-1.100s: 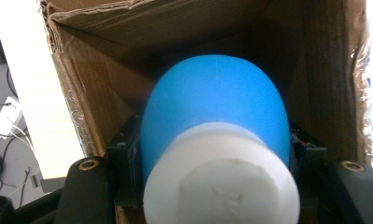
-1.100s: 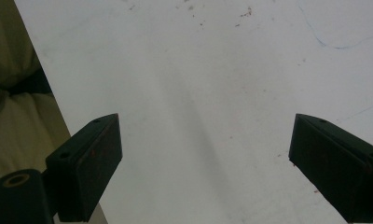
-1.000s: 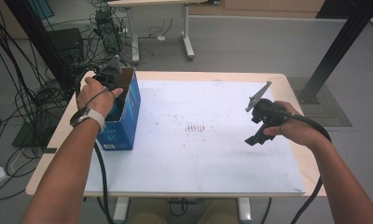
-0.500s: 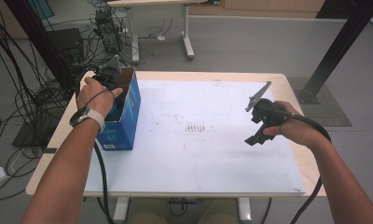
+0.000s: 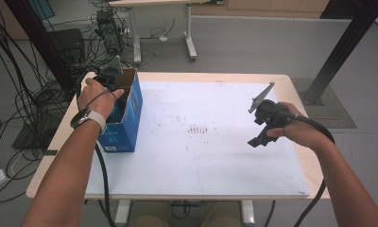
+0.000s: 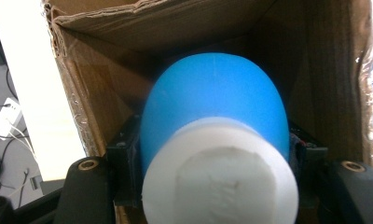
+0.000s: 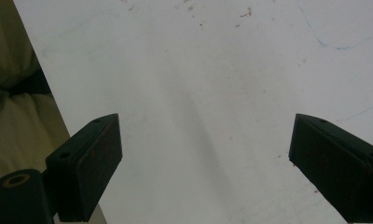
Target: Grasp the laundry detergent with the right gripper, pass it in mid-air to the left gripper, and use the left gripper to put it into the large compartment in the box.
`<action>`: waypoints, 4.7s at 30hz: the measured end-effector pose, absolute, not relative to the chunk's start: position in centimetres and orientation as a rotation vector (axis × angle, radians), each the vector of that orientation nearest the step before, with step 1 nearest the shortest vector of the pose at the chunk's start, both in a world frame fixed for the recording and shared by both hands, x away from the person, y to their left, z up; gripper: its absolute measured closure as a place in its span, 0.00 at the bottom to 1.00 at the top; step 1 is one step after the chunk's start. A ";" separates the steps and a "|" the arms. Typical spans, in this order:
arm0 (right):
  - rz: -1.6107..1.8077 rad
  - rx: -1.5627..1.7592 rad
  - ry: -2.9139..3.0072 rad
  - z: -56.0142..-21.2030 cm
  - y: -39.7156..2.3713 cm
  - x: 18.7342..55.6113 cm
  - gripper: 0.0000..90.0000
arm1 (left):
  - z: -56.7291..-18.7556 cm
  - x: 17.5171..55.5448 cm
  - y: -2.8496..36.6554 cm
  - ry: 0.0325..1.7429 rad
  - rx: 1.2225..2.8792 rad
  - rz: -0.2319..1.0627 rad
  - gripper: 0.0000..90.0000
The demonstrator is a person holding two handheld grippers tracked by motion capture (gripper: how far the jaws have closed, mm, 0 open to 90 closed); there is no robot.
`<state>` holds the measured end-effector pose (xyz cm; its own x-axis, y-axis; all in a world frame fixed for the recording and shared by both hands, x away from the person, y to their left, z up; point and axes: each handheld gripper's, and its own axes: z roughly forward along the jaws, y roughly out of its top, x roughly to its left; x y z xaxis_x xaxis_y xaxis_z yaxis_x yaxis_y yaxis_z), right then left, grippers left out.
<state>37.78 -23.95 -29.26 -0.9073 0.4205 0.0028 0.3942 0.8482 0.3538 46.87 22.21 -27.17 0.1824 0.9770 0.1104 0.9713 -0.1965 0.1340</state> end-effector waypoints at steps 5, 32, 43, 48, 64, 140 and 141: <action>0.542 0.649 2.948 -29.3 -23.9 37.8 0.11 | -27.1 46.8 22.2 1.970 2.391 0.265 0.41; 0.541 0.651 2.948 -29.4 -24.0 37.7 0.11 | -27.2 46.9 22.3 1.969 2.386 0.267 0.41; 0.539 0.654 2.950 -29.5 -24.0 37.7 0.11 | -27.2 46.9 22.3 1.963 2.391 0.262 0.41; 0.540 0.654 2.951 -29.4 -24.0 37.7 0.11 | -27.2 47.0 22.4 1.963 2.391 0.259 0.41; 0.538 0.660 2.957 -29.8 -24.0 37.7 0.11 | -27.5 47.1 22.4 1.953 2.370 0.255 0.31; 0.485 0.716 2.935 -27.9 -25.0 36.4 0.10 | -14.8 40.6 9.8 0.653 2.751 0.168 0.11; 0.487 0.719 2.934 -28.0 -25.0 36.3 0.10 | -14.9 40.5 9.6 0.632 2.759 0.163 0.11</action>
<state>36.32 -25.02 -27.95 -0.8864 0.4630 -0.0036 0.4370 0.8392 0.3237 40.53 9.59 -14.95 0.8966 0.4409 0.0421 0.4063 -0.8566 0.3182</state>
